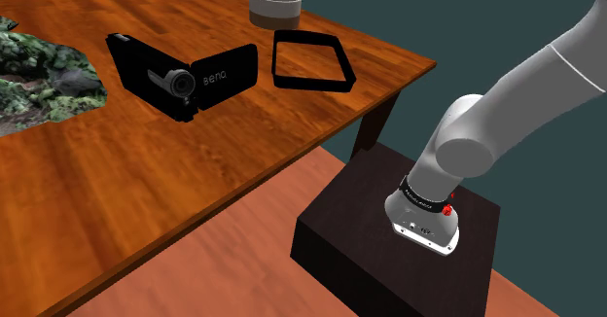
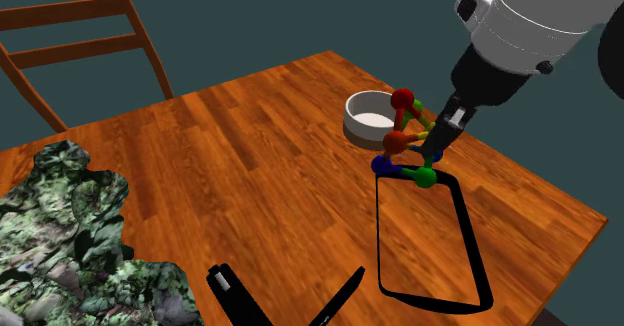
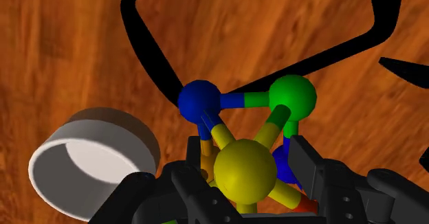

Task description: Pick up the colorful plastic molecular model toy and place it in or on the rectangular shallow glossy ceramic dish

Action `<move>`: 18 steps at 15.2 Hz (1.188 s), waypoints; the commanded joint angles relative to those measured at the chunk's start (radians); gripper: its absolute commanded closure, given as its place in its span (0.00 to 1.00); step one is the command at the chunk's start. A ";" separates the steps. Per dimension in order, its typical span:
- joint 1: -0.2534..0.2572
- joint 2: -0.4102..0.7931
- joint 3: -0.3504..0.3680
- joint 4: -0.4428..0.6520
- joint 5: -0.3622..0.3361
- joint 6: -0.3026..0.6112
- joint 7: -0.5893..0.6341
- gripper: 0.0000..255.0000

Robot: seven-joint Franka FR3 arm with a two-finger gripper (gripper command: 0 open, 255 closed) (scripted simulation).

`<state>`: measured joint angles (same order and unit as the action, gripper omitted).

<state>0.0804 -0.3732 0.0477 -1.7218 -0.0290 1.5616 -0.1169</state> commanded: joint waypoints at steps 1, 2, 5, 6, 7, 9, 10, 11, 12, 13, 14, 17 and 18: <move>0.003 -0.071 0.003 -0.057 0.003 -0.014 0.005 1.00; 0.004 -0.107 0.003 -0.083 0.005 -0.024 0.005 1.00; 0.008 -0.225 0.003 -0.159 0.010 -0.065 0.007 1.00; 0.009 -0.233 0.003 -0.180 0.010 -0.053 0.007 1.00; 0.009 -0.240 0.003 -0.200 0.010 -0.040 0.007 1.00; 0.009 -0.255 0.003 -0.240 0.010 -0.015 0.008 1.00; 0.010 -0.262 0.002 -0.259 0.011 -0.002 0.008 1.00; 0.010 -0.268 0.002 -0.278 0.011 0.010 0.009 1.00; 0.010 -0.275 0.002 -0.297 0.011 0.023 0.009 1.00; 0.011 -0.281 0.002 -0.316 0.011 0.035 0.009 1.00; 0.011 -0.287 0.002 -0.335 0.012 0.047 0.010 1.00; 0.012 -0.305 0.002 -0.389 0.012 0.084 0.011 1.00; 0.012 -0.310 0.002 -0.407 0.012 0.097 0.011 1.00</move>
<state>0.0923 -0.6767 0.0507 -2.1087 -0.0167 1.6438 -0.1056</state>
